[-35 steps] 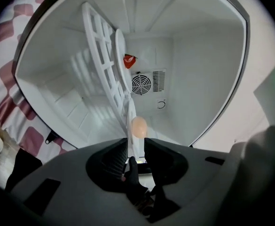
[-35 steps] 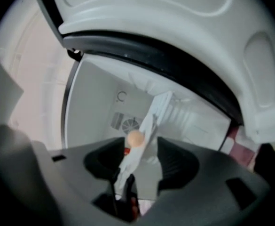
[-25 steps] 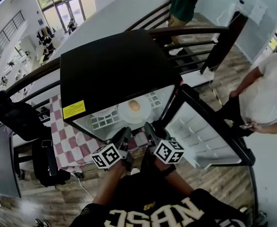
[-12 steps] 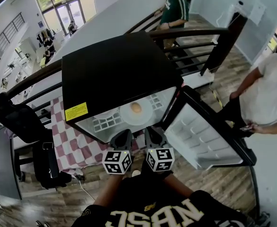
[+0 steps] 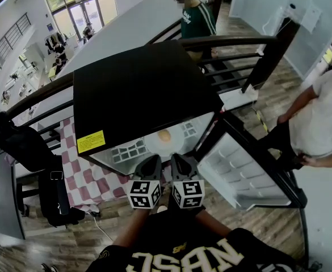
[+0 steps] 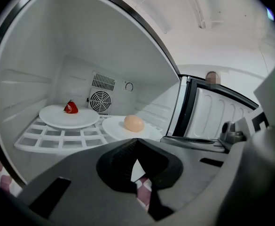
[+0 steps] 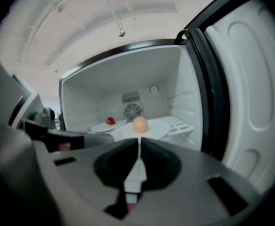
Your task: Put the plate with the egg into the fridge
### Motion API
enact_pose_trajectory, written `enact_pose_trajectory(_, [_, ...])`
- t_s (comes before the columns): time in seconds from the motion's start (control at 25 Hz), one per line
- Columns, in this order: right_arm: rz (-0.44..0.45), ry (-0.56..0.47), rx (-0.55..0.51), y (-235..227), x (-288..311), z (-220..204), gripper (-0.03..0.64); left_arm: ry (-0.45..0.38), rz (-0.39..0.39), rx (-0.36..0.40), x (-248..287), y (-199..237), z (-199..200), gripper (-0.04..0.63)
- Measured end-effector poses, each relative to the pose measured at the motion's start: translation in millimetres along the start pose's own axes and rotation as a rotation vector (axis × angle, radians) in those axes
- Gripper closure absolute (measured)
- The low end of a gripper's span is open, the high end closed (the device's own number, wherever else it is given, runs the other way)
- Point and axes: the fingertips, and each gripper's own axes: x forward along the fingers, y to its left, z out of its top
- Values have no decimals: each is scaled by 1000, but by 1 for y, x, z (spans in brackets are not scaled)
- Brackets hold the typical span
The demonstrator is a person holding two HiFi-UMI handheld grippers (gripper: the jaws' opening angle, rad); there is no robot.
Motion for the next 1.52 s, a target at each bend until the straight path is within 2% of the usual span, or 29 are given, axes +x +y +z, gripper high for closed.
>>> enact_pose_trajectory(0.56, [0,12,-6,-20,29,7,584,21,-1,-42,32,1,11,574])
enact_pose_trajectory(1.16, [42,39,-12,-26,54,17,584,41,27,-95,51,9,19,574])
enact_pose_trajectory(1.32, [38,32,-5,-26,47,23,584,14,23,-107,42,5,27,574])
enact_pose_trajectory(1.52, [37,-19,2,-13,20,34,584,-74,6,-86,4,-1,43,574])
